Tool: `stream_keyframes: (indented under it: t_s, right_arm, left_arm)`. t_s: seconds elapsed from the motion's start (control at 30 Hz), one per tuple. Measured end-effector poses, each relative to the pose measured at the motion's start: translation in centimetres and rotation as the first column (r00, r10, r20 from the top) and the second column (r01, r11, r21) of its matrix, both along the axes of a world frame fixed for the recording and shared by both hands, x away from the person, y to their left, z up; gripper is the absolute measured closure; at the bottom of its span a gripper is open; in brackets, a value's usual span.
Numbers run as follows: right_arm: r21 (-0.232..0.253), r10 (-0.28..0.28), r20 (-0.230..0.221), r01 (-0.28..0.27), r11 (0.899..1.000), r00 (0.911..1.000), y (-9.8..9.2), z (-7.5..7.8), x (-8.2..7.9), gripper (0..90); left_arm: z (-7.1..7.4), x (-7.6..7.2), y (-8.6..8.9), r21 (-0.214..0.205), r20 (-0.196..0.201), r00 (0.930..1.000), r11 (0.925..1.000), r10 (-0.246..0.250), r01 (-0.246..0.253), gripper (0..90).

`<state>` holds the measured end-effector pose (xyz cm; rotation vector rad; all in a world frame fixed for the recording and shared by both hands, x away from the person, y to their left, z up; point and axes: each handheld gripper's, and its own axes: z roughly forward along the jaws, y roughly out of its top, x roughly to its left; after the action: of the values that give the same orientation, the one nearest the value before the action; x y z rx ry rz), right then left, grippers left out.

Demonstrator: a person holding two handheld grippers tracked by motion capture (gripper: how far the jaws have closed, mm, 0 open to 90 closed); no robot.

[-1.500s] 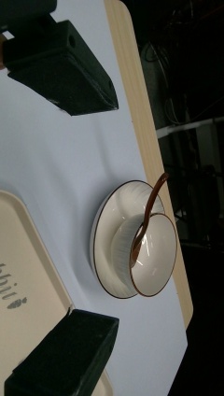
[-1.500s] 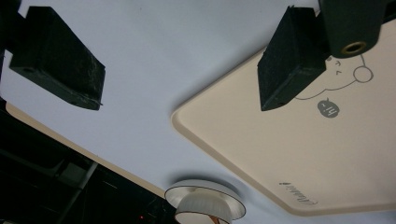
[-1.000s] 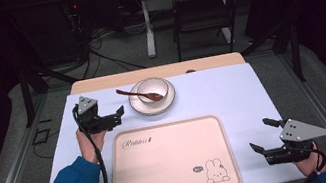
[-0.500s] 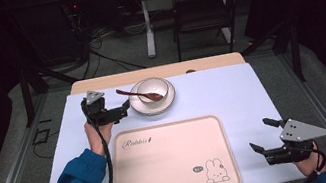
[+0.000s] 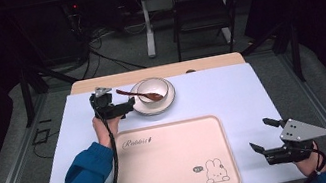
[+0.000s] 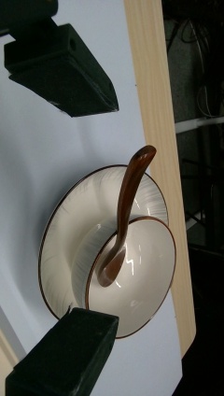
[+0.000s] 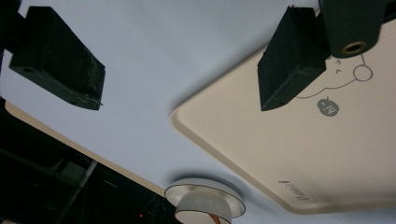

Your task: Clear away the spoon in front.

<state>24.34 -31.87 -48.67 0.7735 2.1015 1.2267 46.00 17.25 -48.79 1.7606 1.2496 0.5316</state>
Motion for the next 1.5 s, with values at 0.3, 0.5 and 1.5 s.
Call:
stream_keyframes:
  t_s: [0.3, 0.5, 1.5]
  right_arm:
    - [0.0, 0.001, 0.001, -0.001, 1.0, 1.0, 0.0, 0.0, 0.0, 14.2]
    - [0.003, 0.001, -0.001, -0.001, 1.0, 1.0, 0.0, 0.0, 0.0, 14.2]
    - [0.002, 0.003, 0.0, -0.003, 1.0, 1.0, -0.1, 0.0, 0.0, 14.2]
  left_arm:
    - [-0.3, 1.4, -0.6, 0.017, -0.03, 0.9994, 0.9998, 0.014, -0.013, 0.2]
    - [-0.7, 2.5, -0.7, 0.013, -0.056, 0.9979, 0.9994, 0.034, -0.033, 1.2]
    - [-1.8, 2.9, -1.5, -0.063, 0.022, 0.9981, 0.9965, 0.057, -0.056, 52.8]
